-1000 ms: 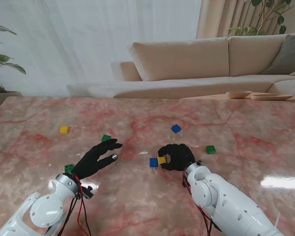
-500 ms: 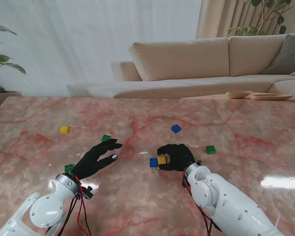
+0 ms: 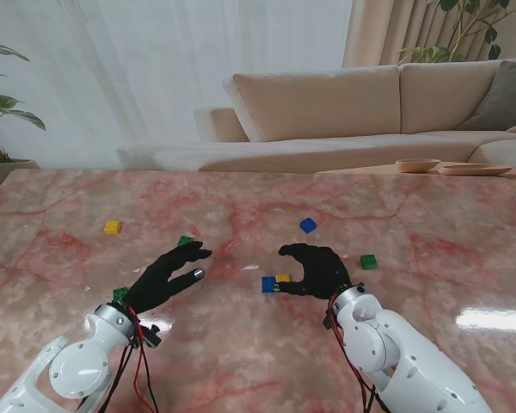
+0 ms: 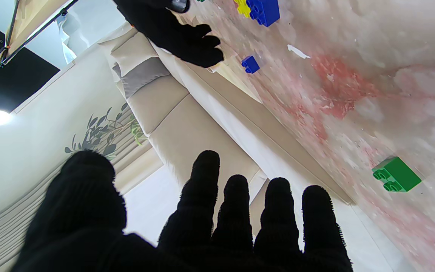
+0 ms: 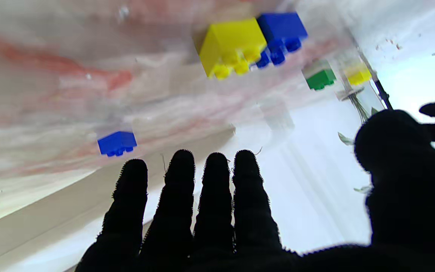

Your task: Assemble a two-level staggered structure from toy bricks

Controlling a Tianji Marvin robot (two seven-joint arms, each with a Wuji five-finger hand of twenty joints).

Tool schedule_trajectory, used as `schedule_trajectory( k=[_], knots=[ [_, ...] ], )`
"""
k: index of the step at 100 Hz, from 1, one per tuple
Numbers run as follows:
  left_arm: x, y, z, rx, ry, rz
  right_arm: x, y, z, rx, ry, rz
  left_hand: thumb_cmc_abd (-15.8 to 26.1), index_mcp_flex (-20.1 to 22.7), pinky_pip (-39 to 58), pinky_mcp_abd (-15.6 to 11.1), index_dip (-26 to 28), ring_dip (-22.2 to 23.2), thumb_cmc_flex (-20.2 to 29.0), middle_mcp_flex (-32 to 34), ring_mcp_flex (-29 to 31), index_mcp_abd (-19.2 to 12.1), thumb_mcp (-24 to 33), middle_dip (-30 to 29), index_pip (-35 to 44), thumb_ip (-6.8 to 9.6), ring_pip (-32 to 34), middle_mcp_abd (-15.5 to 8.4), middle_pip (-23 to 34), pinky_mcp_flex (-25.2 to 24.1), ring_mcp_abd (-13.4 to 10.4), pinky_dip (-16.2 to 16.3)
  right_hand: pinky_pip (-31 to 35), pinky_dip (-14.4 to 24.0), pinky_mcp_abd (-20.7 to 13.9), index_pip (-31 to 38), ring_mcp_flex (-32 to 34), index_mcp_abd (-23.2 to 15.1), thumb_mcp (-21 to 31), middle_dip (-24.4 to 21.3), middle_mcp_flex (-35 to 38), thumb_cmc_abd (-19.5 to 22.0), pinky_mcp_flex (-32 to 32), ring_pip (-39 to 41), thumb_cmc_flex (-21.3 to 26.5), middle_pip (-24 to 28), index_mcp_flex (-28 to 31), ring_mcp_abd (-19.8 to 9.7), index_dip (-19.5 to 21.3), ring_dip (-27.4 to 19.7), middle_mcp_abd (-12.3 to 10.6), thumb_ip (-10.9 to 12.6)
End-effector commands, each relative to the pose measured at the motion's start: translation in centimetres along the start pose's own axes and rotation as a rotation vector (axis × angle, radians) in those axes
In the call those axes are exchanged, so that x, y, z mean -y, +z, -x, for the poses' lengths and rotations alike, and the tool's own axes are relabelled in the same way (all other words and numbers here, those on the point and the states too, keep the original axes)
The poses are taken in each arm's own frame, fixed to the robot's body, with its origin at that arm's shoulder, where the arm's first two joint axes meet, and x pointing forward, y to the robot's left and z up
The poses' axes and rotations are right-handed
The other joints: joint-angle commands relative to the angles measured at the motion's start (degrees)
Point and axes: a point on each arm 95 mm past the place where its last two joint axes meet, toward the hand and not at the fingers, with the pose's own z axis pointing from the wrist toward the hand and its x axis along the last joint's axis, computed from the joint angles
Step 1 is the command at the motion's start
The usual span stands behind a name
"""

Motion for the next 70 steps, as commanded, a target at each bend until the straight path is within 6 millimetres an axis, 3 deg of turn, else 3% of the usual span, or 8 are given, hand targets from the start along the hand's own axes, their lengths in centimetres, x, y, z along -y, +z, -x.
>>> schedule_trajectory(
  k=[1, 17, 27, 50, 70],
  knots=[
    [-0.2, 0.0, -0.1, 0.000, 0.000, -0.002, -0.3, -0.5, -0.3, -0.006, 0.024, -0.008, 2.28, 0.85, -1.72, -0.53, 0.69, -0.63, 1.19, 1.75, -0.12, -1.58, -1.71, -0.40, 0.28, -1.32, -2.10, -1.15, -1.15, -0.40, -2.53, -0.32, -2.82, -2.13, 0.39, -2.21, 0.29, 1.37, 0.69, -4.21, -0.33, 0.81, -0.79, -6.35, -3.13, -4.35, -1.62, 1.60, -1.83, -4.10, 1.24, 2.15],
    [0.2, 0.2, -0.3, -0.001, 0.003, -0.008, -2.0, -1.8, -0.7, -0.030, 0.032, 0.017, 2.25, 0.63, -1.77, -0.56, 0.62, -0.64, 1.17, 1.76, -0.15, -1.48, -1.71, -0.41, 0.11, -1.28, -2.12, -1.12, -1.16, -0.38, -2.36, -0.31, -7.21, -7.79, -0.25, -5.07, 1.42, 1.60, 1.62, -12.27, 1.79, 3.01, 0.09, -14.92, -7.04, -10.82, -1.69, 3.32, -5.32, -9.18, 2.57, 2.96],
    [0.3, 0.5, -0.5, -0.007, 0.005, -0.007, -2.8, -2.8, -0.7, -0.047, 0.052, 0.023, 2.25, 0.47, -1.80, -0.62, 0.55, -0.62, 1.08, 1.68, -0.17, -1.50, -1.77, -0.42, -0.02, -1.26, -2.10, -1.11, -1.18, -0.37, -2.39, -0.31, -8.09, -9.87, -0.85, -5.88, 1.31, 1.54, 2.30, -14.81, 1.92, 4.81, 0.68, -16.79, -9.87, -12.66, -1.81, 3.64, -6.60, -10.68, 3.12, 3.62],
    [0.2, 1.4, -0.8, -0.019, -0.004, 0.006, -4.4, -4.8, -0.3, -0.062, 0.136, 0.042, 2.31, 0.29, -2.04, -0.88, 0.43, -0.64, 1.03, 1.44, -0.37, -1.33, -1.84, -0.46, -0.25, -1.21, -2.13, -1.08, -1.24, -0.37, -2.44, -0.41, -7.57, -12.98, -2.07, -7.20, 2.48, 1.65, 2.87, -18.36, 2.62, 10.31, 3.20, -18.01, -14.70, -14.69, -1.56, 3.06, -9.01, -13.01, 3.70, 5.11],
    [0.0, 1.8, -1.3, -0.026, -0.010, 0.030, -4.8, -6.1, 0.6, -0.048, 0.184, 0.076, 2.38, -0.08, -2.43, -1.03, 0.31, -0.63, 1.05, 1.10, -0.56, -1.13, -1.93, -0.49, -0.51, -1.18, -2.15, -1.14, -1.26, -0.35, -2.46, -0.60, -8.16, -14.78, -2.68, -7.44, 2.65, 1.90, 2.23, -19.18, 3.00, 11.54, 3.76, -18.08, -15.56, -14.82, -1.21, 3.14, -9.88, -13.63, 4.29, 5.61]
  ],
)
